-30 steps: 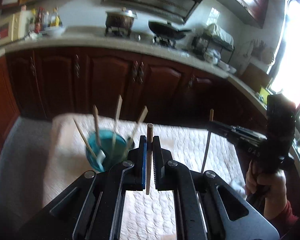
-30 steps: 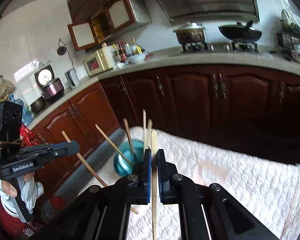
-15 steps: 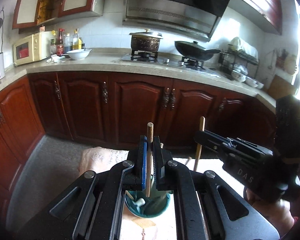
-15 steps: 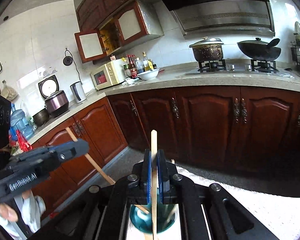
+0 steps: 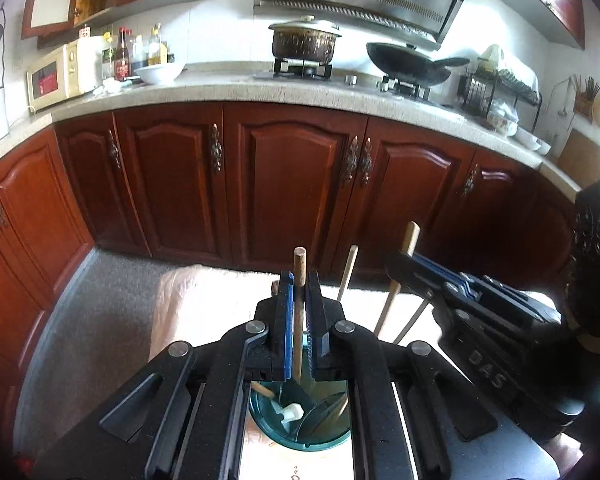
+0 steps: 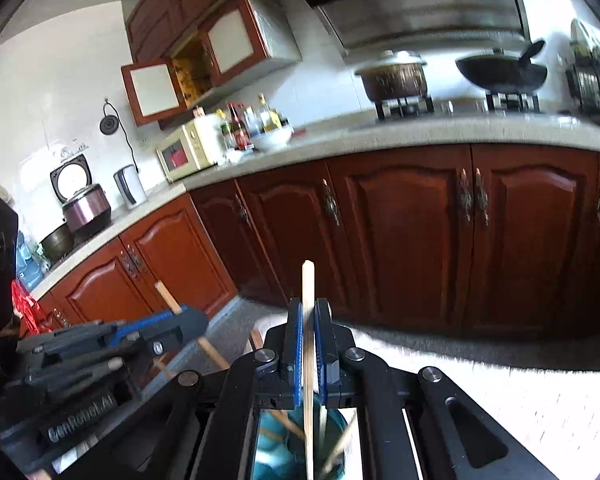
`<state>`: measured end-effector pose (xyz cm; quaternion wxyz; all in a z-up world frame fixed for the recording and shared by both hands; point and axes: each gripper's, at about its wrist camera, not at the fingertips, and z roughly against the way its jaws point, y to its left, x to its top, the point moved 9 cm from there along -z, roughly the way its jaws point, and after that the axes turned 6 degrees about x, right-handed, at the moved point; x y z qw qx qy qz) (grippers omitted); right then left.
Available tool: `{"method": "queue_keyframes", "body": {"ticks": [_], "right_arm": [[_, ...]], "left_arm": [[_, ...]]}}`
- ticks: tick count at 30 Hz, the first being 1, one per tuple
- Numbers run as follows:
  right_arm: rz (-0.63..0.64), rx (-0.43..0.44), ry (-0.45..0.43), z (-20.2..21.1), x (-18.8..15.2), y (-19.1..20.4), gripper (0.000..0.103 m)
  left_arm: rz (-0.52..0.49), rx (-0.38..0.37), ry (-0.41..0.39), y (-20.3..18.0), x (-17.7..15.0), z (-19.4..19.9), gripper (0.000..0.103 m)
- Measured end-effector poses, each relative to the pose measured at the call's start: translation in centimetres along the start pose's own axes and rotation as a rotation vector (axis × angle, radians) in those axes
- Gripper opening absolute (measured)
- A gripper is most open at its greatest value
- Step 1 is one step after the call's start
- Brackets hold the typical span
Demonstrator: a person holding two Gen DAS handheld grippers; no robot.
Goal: Organize utensils
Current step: 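Lower the chopsticks into the cup and open both tools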
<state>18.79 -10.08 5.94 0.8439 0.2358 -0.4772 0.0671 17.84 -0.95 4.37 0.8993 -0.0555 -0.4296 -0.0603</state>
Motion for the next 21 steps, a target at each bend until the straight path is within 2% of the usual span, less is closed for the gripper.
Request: {"method": "queue_keyframes", "body": {"ticks": [6,13,14,16,17,18,19,21], "right_arm": [[-0.047,0.032,0.108,-0.5,-3.9,-1.7,0.005],[-0.101,0.061,0.179,-0.1,-5.5,-3.1,0.007],[-0.102,0.064,0.181,0.1,-5.5,-3.2,0.009],[-0.092,0.062,0.177,0.6,-5.5,-3.3,0.018],[-0.087,0.062,0.175,0.9,-5.6,-3.2,0.021],[-0.085,0.066,0.173,1.1,-5.6,-3.1,0.029],[-0.084,0.070,0.171,1.3,-5.6,-3.0,0.033],[-0.076,0.066,0.166,1.7,-5.7,-2.8,0.033]], "left_arm": [[0.010,0.009,0.049,-0.2,-2.0,-1.4,0.004],[0.009,0.017,0.094,-0.9,-3.7,-1.8,0.005],[0.011,0.016,0.097,-0.9,-3.6,-1.7,0.008],[0.019,0.017,0.095,-0.8,-3.6,-1.4,0.025],[0.023,0.015,0.094,-0.8,-3.6,-1.2,0.029],[0.027,0.012,0.093,-0.8,-3.5,-1.1,0.034],[0.032,0.010,0.093,-0.7,-3.6,-0.8,0.034],[0.034,0.019,0.089,-0.5,-3.7,-0.4,0.035]]}}
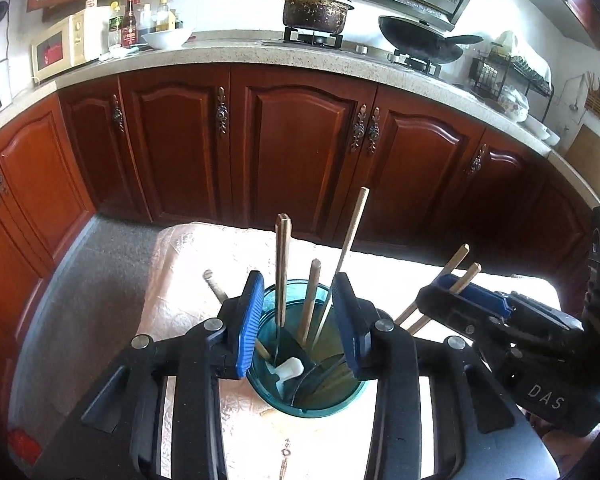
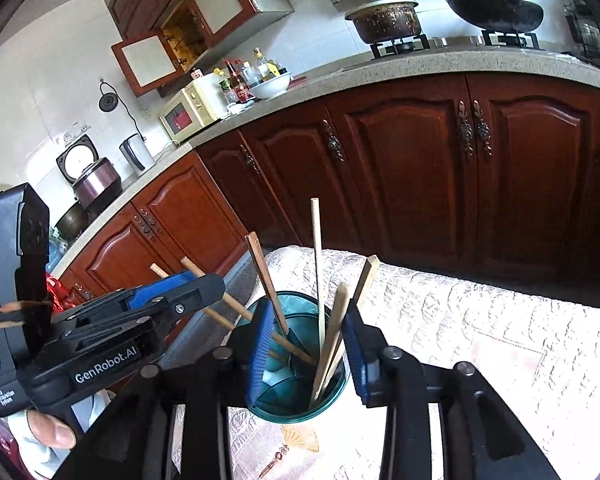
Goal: Organize utensils
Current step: 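Lower the chopsticks into the cup and open both tools, then withdraw both open tools and move them down to the chopstick on the cloth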
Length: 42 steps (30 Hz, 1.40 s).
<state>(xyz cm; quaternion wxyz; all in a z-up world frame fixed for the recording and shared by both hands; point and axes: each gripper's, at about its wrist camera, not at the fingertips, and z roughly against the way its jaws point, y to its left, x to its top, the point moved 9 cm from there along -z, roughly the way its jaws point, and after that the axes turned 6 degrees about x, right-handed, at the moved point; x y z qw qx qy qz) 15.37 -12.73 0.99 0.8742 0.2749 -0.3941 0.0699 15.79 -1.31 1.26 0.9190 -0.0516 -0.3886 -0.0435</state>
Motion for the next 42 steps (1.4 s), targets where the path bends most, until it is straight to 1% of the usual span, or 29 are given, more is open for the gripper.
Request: {"method": "queue_keyframes", "body": {"ticks": [2,5,8,9,10,12,16,20,25,35,39,42], "right_arm": [[-0.005,0.005,-0.003,0.5,0.0,0.2,0.034],[-0.020,0.031,-0.015,1.4,0.1,0.5,0.040],[-0.013,0.027,-0.023,2.4,0.0,0.8,0.041],[-0.011,0.024,-0.026,2.8,-0.1,0.8,0.041],[-0.011,0.021,-0.029,3.2,-0.1,0.8,0.041],[-0.013,0.015,-0.035,3.8,-0.3,0.8,0.041],[0.002,-0.021,-0.046,5.3,-1.1,0.8,0.042],[0.020,-0.083,-0.050,6.4,-2.0,0.5,0.044],[0.018,-0.128,-0.037,7.6,-3.6,-0.5,0.044],[0.020,-0.222,-0.027,10.9,-6.3,-3.0,0.044],[0.008,-0.251,-0.030,12.4,-7.3,-4.1,0.044],[-0.002,-0.273,-0.030,13.5,-8.2,-5.2,0.044]], "left_arm": [[0.005,0.009,-0.005,0.3,-0.1,0.4,0.035],[0.020,0.003,-0.015,0.6,-0.2,1.3,0.041],[0.020,0.009,-0.033,0.6,-0.2,2.4,0.042],[0.017,0.010,-0.040,0.6,-0.2,2.8,0.043],[0.015,0.011,-0.049,0.5,-0.3,3.3,0.048],[0.015,0.012,-0.067,0.3,-0.4,4.1,0.051],[-0.001,0.024,-0.088,-0.5,-1.2,5.4,0.051],[-0.018,0.024,-0.090,-1.7,-2.3,6.0,0.051],[-0.042,0.034,-0.083,-3.4,-3.6,6.1,0.051],[-0.082,0.014,-0.057,-6.9,-6.3,6.0,0.051],[-0.103,-0.013,-0.038,-8.6,-7.2,5.8,0.051],[-0.125,-0.037,-0.038,-10.0,-7.8,5.8,0.051]]}}
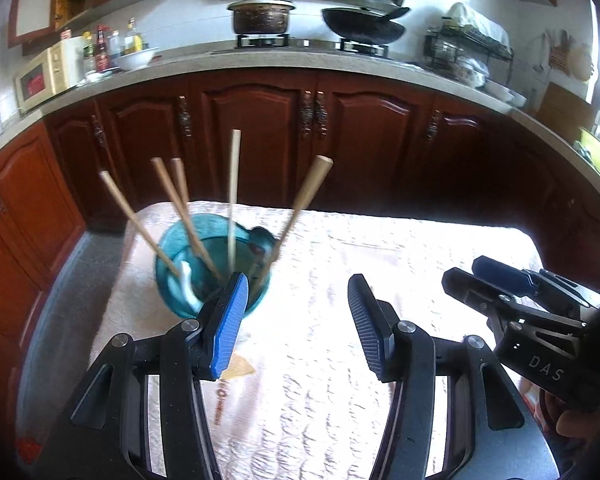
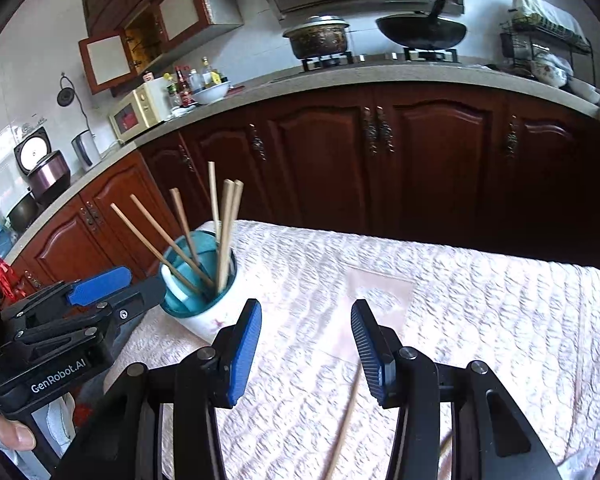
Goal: Organize utensils
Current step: 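Withdraw both open tools and move them down to the chopstick on the cloth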
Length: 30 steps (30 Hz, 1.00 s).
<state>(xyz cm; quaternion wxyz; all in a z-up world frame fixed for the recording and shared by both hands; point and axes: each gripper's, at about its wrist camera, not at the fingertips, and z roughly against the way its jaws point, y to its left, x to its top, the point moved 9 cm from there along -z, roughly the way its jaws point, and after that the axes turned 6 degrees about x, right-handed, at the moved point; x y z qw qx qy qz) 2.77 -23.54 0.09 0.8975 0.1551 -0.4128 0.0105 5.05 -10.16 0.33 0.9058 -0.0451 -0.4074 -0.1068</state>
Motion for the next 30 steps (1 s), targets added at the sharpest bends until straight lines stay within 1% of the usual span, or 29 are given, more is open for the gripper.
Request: {"method": "queue_keyframes", "body": {"ticks": [3,8,19,30], "right_arm": [[-0.004,-0.030,-0.001,0.9,-0.8,-1.3,0.044],[-0.038,-0.055,0.007,2.0,-2.1,-3.5,0.045],[-0.088,-0.128,0.038,3.7,-5.0,-7.6,0.045],[-0.146,-0.166,0.062,4.0,-6.9,-10.9,0.045]], "left_arm": [[-0.024,-0.011,0.008,-1.4,-0.4,-0.2,0.051],[-0.039,-0.046,0.045,-3.4,-1.5,-1.0,0.051],[-0.076,-0.058,0.084,-6.6,-3.2,-2.8,0.051],[-0.087,-0.065,0.146,-7.9,-4.4,-5.4,0.051]]}}
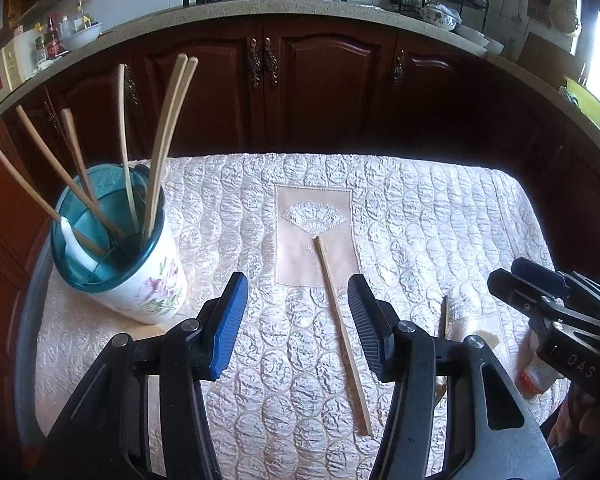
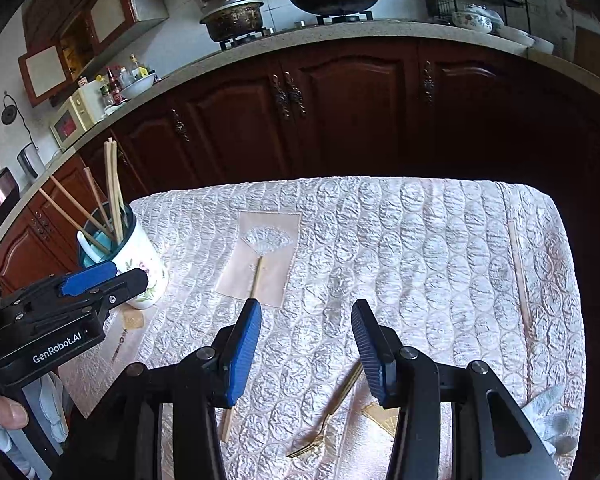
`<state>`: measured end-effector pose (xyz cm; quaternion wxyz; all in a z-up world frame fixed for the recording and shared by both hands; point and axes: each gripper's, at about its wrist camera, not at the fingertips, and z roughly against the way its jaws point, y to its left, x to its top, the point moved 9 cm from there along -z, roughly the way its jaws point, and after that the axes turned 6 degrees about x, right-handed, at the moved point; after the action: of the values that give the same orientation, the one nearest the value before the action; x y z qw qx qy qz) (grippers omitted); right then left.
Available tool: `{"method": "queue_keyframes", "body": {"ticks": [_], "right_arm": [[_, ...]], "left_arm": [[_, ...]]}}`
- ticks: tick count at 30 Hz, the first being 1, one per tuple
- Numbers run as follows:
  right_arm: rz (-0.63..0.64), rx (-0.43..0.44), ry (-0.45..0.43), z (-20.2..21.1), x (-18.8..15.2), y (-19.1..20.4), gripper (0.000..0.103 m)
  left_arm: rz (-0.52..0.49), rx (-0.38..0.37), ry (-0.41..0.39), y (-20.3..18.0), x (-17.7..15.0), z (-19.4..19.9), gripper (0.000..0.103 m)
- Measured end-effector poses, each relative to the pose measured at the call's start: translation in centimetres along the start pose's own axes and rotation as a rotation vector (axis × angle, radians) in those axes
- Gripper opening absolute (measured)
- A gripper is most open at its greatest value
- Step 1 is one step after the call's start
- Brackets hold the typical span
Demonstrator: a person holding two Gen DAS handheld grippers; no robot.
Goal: Organize utensils
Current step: 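Withdraw both open tools and move them down to the chopstick on the cloth, then grasp the wooden chopstick with the left tool while the right tool grasps the gold fork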
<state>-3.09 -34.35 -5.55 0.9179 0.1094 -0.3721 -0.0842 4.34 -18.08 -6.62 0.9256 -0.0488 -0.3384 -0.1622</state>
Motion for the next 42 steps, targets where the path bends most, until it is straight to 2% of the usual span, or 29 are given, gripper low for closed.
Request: {"method": "queue_keyframes", "body": {"ticks": [25,29,37,42], "right_arm": [[-0.075,-0.042,0.066,-1.8,-2.4,-4.2,0.046],[-0.087,-0.049,0.078,-2.2,-2.9,-4.9,0.050],[-0.120,-0.057,0.123,-3.6,-4.1,-6.6,0.051],[-0.167,-0.029,0.170,-5.0,-5.1,-7.5,0.051]], "left_arm": [[0.005,-0.001,0.101,-0.5,-1.7,-5.3,0.051],[0.006,-0.004,0.122,-0.7,-2.0,-6.2,0.051],[0.031,-0.035,0.177,-1.1,-2.6,-8.3,0.051],[0.058,-0.055,0.229,-1.7,-3.0,-10.3,0.051]]}}
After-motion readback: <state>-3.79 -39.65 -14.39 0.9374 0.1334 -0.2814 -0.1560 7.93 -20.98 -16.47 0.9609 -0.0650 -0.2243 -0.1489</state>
